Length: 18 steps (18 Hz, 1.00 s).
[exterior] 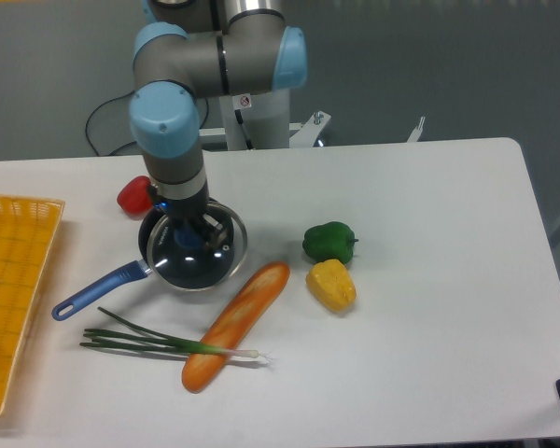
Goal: Open the lid
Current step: 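Carry the glass lid away from the saucepan toward the peppers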
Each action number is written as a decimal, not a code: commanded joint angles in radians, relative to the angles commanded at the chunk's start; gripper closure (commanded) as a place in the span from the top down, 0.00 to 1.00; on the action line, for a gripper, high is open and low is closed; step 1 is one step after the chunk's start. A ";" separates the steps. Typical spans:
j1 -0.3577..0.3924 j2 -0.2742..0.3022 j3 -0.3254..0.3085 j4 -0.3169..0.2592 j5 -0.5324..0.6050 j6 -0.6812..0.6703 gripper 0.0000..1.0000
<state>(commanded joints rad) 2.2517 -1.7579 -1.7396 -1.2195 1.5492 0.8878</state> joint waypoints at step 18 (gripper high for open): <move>0.253 -0.005 0.025 -0.009 0.006 0.341 0.55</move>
<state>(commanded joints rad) 2.5049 -1.7625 -1.7150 -1.2287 1.5555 1.2286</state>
